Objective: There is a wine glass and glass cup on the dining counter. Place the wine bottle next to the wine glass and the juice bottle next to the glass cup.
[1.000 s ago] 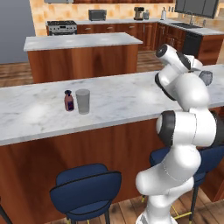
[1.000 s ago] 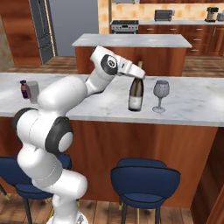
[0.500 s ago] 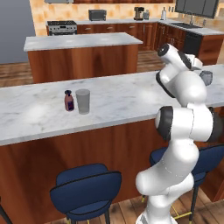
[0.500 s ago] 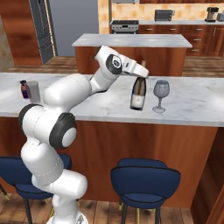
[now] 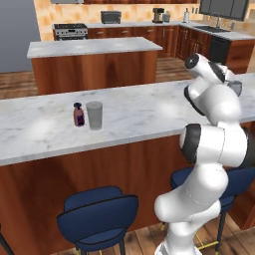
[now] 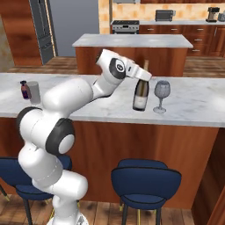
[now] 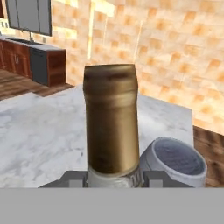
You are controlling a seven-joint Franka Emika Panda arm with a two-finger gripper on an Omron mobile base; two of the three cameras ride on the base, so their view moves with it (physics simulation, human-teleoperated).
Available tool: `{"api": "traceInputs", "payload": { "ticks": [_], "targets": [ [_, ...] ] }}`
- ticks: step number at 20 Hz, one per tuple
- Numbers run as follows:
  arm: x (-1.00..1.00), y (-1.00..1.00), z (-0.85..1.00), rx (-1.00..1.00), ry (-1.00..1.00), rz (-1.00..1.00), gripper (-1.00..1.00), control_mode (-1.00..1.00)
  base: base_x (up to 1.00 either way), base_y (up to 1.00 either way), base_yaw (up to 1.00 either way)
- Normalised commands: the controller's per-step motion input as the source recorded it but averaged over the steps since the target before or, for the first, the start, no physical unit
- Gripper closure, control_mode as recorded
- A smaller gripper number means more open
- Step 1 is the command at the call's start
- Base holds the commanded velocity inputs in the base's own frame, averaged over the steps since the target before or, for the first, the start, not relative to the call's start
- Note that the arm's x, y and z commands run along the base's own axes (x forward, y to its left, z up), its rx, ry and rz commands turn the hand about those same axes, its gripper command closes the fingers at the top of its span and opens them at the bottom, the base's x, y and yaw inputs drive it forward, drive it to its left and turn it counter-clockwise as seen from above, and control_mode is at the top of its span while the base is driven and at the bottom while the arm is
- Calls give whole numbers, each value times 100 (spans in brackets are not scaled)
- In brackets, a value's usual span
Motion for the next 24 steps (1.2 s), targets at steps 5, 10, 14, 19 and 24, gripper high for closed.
{"api": "traceInputs", "payload": {
  "ticks": [5,10,14,19,24],
  "targets": [
    [-6,-11,-7,-1,-9,0,100,-100,0,0,0],
    [-1,-8,-5,0,-11,0,100,-100,0,0,0],
    [-2,-3,-10,0,-12,0,100,-100,0,0,0],
    [-6,0,-15,-3,-14,0,100,-100,0,0,0],
    [-2,0,-27,-6,-8,0,100,-100,0,0,0]
  ]
}}
